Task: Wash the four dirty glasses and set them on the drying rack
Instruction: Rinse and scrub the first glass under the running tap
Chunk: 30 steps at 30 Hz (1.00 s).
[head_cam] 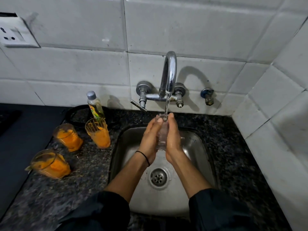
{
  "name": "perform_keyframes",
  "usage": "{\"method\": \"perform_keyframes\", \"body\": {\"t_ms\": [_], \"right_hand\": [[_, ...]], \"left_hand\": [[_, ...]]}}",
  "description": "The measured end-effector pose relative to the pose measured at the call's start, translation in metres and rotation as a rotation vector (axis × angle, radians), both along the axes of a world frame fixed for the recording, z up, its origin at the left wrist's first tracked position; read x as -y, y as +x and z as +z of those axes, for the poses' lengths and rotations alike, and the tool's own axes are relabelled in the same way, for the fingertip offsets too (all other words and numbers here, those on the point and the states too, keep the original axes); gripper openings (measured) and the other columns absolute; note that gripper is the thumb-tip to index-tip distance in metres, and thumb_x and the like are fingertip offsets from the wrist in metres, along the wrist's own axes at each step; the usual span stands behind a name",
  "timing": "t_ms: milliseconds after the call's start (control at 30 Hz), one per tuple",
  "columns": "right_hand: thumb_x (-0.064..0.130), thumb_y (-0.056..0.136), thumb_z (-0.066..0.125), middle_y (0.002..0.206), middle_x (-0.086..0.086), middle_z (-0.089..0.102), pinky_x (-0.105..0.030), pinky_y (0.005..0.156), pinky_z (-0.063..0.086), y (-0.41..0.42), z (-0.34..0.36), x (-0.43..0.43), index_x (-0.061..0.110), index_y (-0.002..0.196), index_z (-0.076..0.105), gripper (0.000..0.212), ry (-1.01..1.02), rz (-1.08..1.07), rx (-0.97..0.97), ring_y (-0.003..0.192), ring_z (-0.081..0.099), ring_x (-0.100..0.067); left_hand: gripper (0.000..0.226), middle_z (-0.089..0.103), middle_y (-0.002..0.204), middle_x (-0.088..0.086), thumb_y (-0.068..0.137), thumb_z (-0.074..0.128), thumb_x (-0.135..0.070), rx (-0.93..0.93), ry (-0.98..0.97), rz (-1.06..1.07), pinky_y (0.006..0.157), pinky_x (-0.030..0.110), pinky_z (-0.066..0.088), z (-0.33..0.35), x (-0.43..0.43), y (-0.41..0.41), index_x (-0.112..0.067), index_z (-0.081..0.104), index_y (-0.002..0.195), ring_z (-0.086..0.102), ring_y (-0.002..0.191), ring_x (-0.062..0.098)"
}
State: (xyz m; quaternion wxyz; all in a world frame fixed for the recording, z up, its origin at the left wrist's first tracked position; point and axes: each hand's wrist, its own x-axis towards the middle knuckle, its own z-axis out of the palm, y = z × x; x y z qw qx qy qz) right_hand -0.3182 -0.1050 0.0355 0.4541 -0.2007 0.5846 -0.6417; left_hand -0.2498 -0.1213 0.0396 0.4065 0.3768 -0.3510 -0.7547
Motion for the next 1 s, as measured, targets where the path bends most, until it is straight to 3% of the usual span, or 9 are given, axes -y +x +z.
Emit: {"method": "perform_keyframes", "body": {"t_ms": [133, 233, 300, 367, 533, 633, 800, 867, 1000], "right_hand": [[0.048, 0.095, 0.060, 0.109, -0.011, 0.063, -0.029, 0.074, 0.057, 0.016, -0.003, 0.007, 0.019, 0.115, 0.047, 0.037, -0.094, -0.199, -0.117, 0.093, 0.067, -0.025], [0.042, 0.097, 0.059, 0.096, -0.013, 0.066, -0.031, 0.067, 0.052, 0.002, 0.005, 0.018, 0.008, 0.107, 0.057, 0.035, 0.081, -0.352, 0.255, 0.086, 0.064, -0.026], [0.046, 0.098, 0.052, 0.082, -0.013, 0.071, -0.036, 0.070, 0.050, -0.009, 0.014, 0.019, 0.006, 0.087, 0.069, 0.044, 0.098, -0.186, 0.716, 0.084, 0.065, -0.026], [0.043, 0.098, 0.049, 0.086, -0.015, 0.072, -0.040, 0.075, 0.051, -0.015, 0.011, 0.018, 0.005, 0.090, 0.071, 0.045, 0.124, -0.068, 0.897, 0.090, 0.065, -0.027], [0.034, 0.096, 0.060, 0.078, -0.018, 0.072, -0.036, 0.077, 0.058, 0.005, 0.009, 0.012, 0.005, 0.094, 0.064, 0.029, 0.177, -0.029, 0.975, 0.078, 0.070, -0.026], [0.026, 0.096, 0.061, 0.067, -0.021, 0.066, -0.033, 0.077, 0.053, 0.000, 0.004, 0.011, -0.001, 0.087, 0.062, 0.029, 0.095, -0.158, 1.189, 0.076, 0.063, -0.024], [0.032, 0.100, 0.052, 0.076, -0.019, 0.073, -0.036, 0.070, 0.050, -0.013, -0.004, 0.015, 0.005, 0.098, 0.064, 0.030, 0.321, -0.071, 0.912, 0.085, 0.064, -0.029], [0.033, 0.098, 0.055, 0.091, -0.018, 0.070, -0.036, 0.081, 0.051, -0.008, -0.009, 0.017, 0.007, 0.105, 0.065, 0.029, 0.298, -0.103, 0.944, 0.091, 0.065, -0.029], [0.035, 0.097, 0.058, 0.079, -0.017, 0.073, -0.035, 0.076, 0.053, -0.006, -0.022, 0.018, 0.008, 0.101, 0.063, 0.028, 0.266, -0.091, 0.935, 0.087, 0.066, -0.026]], "left_hand": [[0.029, 0.076, 0.092, 0.012, 0.098, 0.055, -0.030, -0.140, 0.421, 0.179, 0.070, 0.029, 0.059, 0.003, 0.007, -0.007, -0.006, 0.071, 0.103, 0.074, 0.078, 0.022], [0.027, 0.074, 0.111, 0.010, 0.093, 0.059, -0.026, 0.052, 0.053, 0.092, 0.094, 0.033, 0.054, 0.004, 0.002, -0.012, -0.009, 0.073, 0.110, 0.070, 0.103, 0.016], [0.024, 0.072, 0.117, -0.003, 0.092, 0.065, -0.025, 0.303, -0.466, 0.004, 0.103, 0.021, 0.043, 0.000, -0.001, -0.005, -0.013, 0.074, 0.111, 0.061, 0.112, -0.005], [0.018, 0.072, 0.114, -0.008, 0.091, 0.069, -0.027, 0.432, -0.793, -0.122, 0.105, 0.019, 0.041, -0.010, 0.013, 0.006, -0.017, 0.075, 0.105, 0.059, 0.114, -0.007], [0.053, 0.078, 0.088, 0.006, 0.103, 0.045, -0.043, 0.413, -0.369, -0.197, 0.088, 0.031, 0.053, -0.005, 0.036, 0.003, -0.005, 0.078, 0.086, 0.073, 0.085, 0.013], [0.048, 0.075, 0.090, 0.005, 0.105, 0.041, -0.039, 0.569, -0.509, -0.146, 0.085, 0.030, 0.052, -0.011, 0.028, -0.005, -0.009, 0.075, 0.089, 0.068, 0.085, 0.012], [0.019, 0.069, 0.112, 0.000, 0.095, 0.060, -0.017, 0.308, -0.701, -0.336, 0.094, 0.025, 0.052, -0.036, 0.034, 0.008, -0.012, 0.066, 0.112, 0.065, 0.108, 0.011], [0.015, 0.070, 0.103, -0.004, 0.097, 0.055, -0.010, 0.329, -0.696, -0.262, 0.092, 0.022, 0.050, -0.040, 0.032, 0.006, -0.015, 0.068, 0.104, 0.066, 0.101, 0.006], [0.029, 0.071, 0.091, 0.000, 0.105, 0.044, -0.019, 0.389, -0.553, -0.126, 0.086, 0.026, 0.052, -0.044, 0.022, -0.001, -0.009, 0.069, 0.095, 0.067, 0.088, 0.009]]}}
